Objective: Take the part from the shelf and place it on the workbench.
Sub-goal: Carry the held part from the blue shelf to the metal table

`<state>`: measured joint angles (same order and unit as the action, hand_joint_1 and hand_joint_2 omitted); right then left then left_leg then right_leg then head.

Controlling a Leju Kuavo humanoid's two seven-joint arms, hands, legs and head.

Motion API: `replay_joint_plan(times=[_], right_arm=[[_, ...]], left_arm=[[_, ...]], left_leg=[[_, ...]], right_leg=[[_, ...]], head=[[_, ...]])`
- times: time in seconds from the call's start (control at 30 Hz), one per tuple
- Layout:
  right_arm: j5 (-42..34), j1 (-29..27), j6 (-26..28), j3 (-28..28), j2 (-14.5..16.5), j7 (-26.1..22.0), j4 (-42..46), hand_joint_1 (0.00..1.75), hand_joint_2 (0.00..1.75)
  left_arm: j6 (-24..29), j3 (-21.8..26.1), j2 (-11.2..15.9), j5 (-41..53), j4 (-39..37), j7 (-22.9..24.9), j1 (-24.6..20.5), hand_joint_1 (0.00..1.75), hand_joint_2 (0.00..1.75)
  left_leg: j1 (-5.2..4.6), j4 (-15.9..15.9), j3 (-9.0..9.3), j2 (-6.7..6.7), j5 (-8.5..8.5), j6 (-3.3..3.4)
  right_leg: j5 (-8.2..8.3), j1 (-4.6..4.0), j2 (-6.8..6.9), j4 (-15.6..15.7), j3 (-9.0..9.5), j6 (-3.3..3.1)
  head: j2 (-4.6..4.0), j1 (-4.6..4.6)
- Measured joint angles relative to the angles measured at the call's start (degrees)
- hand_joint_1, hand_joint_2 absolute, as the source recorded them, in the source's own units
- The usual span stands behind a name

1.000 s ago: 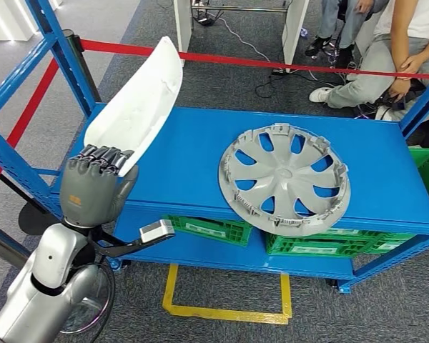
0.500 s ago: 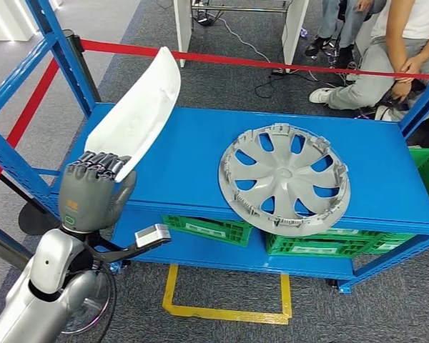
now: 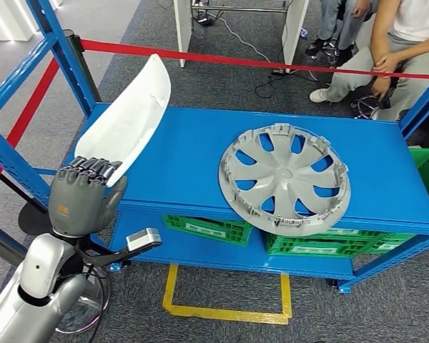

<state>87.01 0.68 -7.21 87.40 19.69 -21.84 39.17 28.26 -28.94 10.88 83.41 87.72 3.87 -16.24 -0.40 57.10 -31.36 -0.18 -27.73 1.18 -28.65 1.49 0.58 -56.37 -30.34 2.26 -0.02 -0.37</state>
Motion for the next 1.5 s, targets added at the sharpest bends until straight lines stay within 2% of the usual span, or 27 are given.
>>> replay_joint_plan(times=[0.37, 0.63, 0.77, 0.87, 0.9, 0.93, 1.0, 1.03, 1.07, 1.1, 1.13, 1.17, 1.23, 1.27, 1.3, 1.37, 1.4, 1.43, 1.5], right_arm=[[0.16, 0.18, -0.16, 0.07, 0.0, -0.01, -0.67, 0.0, 0.0], [0.58, 0.29, -0.75, 0.44, 0.0, -0.04, -0.97, 0.0, 0.0], [0.71, 0.38, -0.87, 0.85, 0.02, -0.03, -1.12, 0.0, 0.0], [0.73, 0.43, -0.89, 1.07, 0.08, -0.01, -1.23, 0.0, 0.0], [0.73, 0.44, -0.92, 1.12, 0.09, -0.01, -1.25, 0.0, 0.0], [0.73, 0.46, -0.95, 1.17, 0.09, 0.01, -1.26, 0.0, 0.0], [0.74, 0.47, -1.01, 1.29, 0.08, 0.03, -1.28, 0.0, 0.0], [0.74, 0.47, -1.02, 1.37, 0.07, 0.04, -1.29, 0.0, 0.0], [0.74, 0.45, -1.03, 1.44, 0.07, 0.05, -1.31, 0.0, 0.0], [0.74, 0.44, -1.04, 1.48, 0.07, 0.05, -1.32, 0.0, 0.0], [0.74, 0.43, -1.04, 1.5, 0.07, 0.06, -1.33, 0.0, 0.0], [0.74, 0.44, -1.04, 1.51, 0.07, 0.07, -1.33, 0.0, 0.0], [0.74, 0.54, -1.04, 1.5, 0.05, 0.07, -1.33, 0.0, 0.0], [0.74, 0.59, -1.03, 1.5, 0.05, 0.07, -1.33, 0.0, 0.0], [0.73, 0.65, -1.03, 1.5, 0.04, 0.07, -1.33, 0.0, 0.0], [0.72, 0.69, -1.04, 1.51, 0.08, 0.07, -1.35, 0.0, 0.0], [0.72, 0.72, -1.04, 1.51, 0.1, 0.07, -1.37, 0.0, 0.0], [0.73, 0.75, -1.05, 1.51, 0.13, 0.07, -1.39, 0.0, 0.0], [0.74, 0.85, -1.05, 1.51, 0.15, 0.07, -1.41, 0.0, 0.0]], left_arm=[[-0.2, 0.22, 0.23, 0.09, 0.03, 0.17, 0.04, 1.75, 1.75], [-2.57, 0.52, 0.29, 0.07, 0.59, 1.16, 0.18, 1.75, 1.75], [-2.9, 0.75, 0.39, 0.48, 0.76, 1.46, 0.25, 1.75, 1.75], [-3.02, 0.8, 0.56, 0.69, 0.94, 1.62, 0.28, 1.75, 1.75], [-3.03, 0.81, 0.58, 0.72, 1.02, 1.64, 0.26, 1.75, 1.75], [-3.03, 0.81, 0.59, 0.74, 1.08, 1.66, 0.26, 1.75, 1.75], [-3.05, 0.81, 0.6, 0.77, 1.13, 1.71, 0.43, 1.75, 1.75], [-3.07, 0.81, 0.61, 0.78, 1.13, 1.73, 0.58, 1.75, 1.75], [-3.09, 0.8, 0.61, 0.78, 1.13, 1.75, 0.74, 1.75, 1.75], [-3.09, 0.8, 0.62, 0.78, 1.13, 1.75, 0.85, 1.75, 1.75], [-3.1, 0.8, 0.62, 0.79, 1.13, 1.75, 0.92, 1.75, 1.75], [-3.1, 0.8, 0.62, 0.79, 1.13, 1.75, 0.95, 1.75, 1.75], [-3.1, 0.82, 0.62, 0.79, 1.13, 1.75, 0.92, 1.75, 1.75], [-3.1, 0.82, 0.62, 0.79, 1.14, 1.75, 0.91, 1.75, 1.75], [-3.1, 0.82, 0.63, 0.79, 1.14, 1.75, 0.91, 1.75, 1.75], [-3.1, 0.84, 0.67, 0.79, 1.15, 1.75, 0.92, 1.75, 1.75], [-3.1, 0.87, 0.73, 0.79, 1.15, 1.75, 0.92, 1.75, 1.75], [-3.1, 0.92, 0.78, 0.79, 1.15, 1.75, 0.91, 1.75, 1.75], [-3.11, 1.0, 0.86, 0.79, 1.15, 1.76, 0.94, 1.75, 1.75]], left_leg=[[-0.02, 0.01, 0.0, 0.0, 0.0, 0.0], [-0.35, 0.1, -0.01, 0.0, -0.05, 0.07], [-0.6, 0.33, -0.1, -0.01, -0.19, 0.42], [-0.6, -0.01, -0.08, 0.07, 0.36, 1.24], [-0.49, -0.31, -0.07, 0.14, 0.7, 1.63], [-0.38, -0.61, -0.11, 0.21, 0.98, 1.94], [-0.41, -0.72, -0.38, 0.27, 1.25, 2.24], [-0.52, -0.68, -0.53, 0.27, 1.31, 2.28], [-0.64, -0.64, -0.63, 0.27, 1.37, 2.29], [-0.74, -0.58, -0.7, 0.26, 1.43, 2.26], [-0.81, -0.5, -0.73, 0.24, 1.46, 2.24], [-0.85, -0.4, -0.73, 0.22, 1.47, 2.18], [-0.99, -0.17, -0.96, 0.16, 1.61, 1.75], [-1.03, -0.07, -1.12, 0.14, 1.75, 1.43], [-1.04, -0.01, -1.32, 0.12, 1.96, 1.06], [-0.96, 0.22, -1.66, 0.06, 2.03, 0.35], [-0.88, 0.79, -1.98, 0.05, 1.27, -0.1], [-0.73, 2.31, -2.58, 0.03, -0.3, -0.59], [-0.2, 8.53, -4.61, 0.04, -5.13, -1.54]], right_leg=[[0.01, 0.02, 0.0, 0.01, 0.0, 0.0], [0.08, 0.28, 0.01, 0.06, 0.0, 0.13], [0.2, 0.5, 0.01, 0.14, 0.01, 0.44], [0.21, 0.64, -0.04, 0.13, -0.08, 1.03], [-0.6, 0.61, -0.1, -0.7, -0.54, 1.09], [-2.07, 0.54, -0.19, -2.64, -1.46, 1.0], [-6.18, 0.34, -0.33, -9.97, -4.68, 0.73], [-7.66, 0.23, -0.37, -13.81, -6.31, 0.63], [-8.14, 0.11, -0.37, -16.24, -7.29, 0.51], [-7.45, 0.0, -0.37, -16.48, -7.27, 0.33], [-5.73, -0.12, -0.37, -14.36, -6.12, 0.06], [-3.59, -0.25, -0.38, -10.47, -4.1, -0.29], [-1.13, -0.57, -0.43, -3.36, -0.07, -0.86], [-0.83, -0.7, -0.46, -1.42, 0.95, -1.03], [-0.98, -0.8, -0.49, -0.85, 1.23, -1.12], [-0.59, -0.7, -0.48, -0.48, 0.75, -1.54], [-0.29, -0.57, -0.43, -0.39, 0.49, -1.89], [0.08, -0.44, -0.35, -0.29, 0.18, -2.27], [0.79, -0.34, -0.22, -0.27, -0.65, -2.72]], head=[[0.0, -0.01], [0.0, -0.01], [0.0, -0.02], [0.0, -0.02], [0.0, 0.04], [0.0, 0.11], [0.0, 0.19], [0.0, 0.18], [0.0, 0.16], [0.0, 0.17], [0.0, 0.16], [0.01, 0.18], [0.01, 0.14], [0.01, 0.13], [0.0, 0.09], [0.0, 0.09], [0.0, 0.01], [0.0, -0.04], [0.0, -0.16]])
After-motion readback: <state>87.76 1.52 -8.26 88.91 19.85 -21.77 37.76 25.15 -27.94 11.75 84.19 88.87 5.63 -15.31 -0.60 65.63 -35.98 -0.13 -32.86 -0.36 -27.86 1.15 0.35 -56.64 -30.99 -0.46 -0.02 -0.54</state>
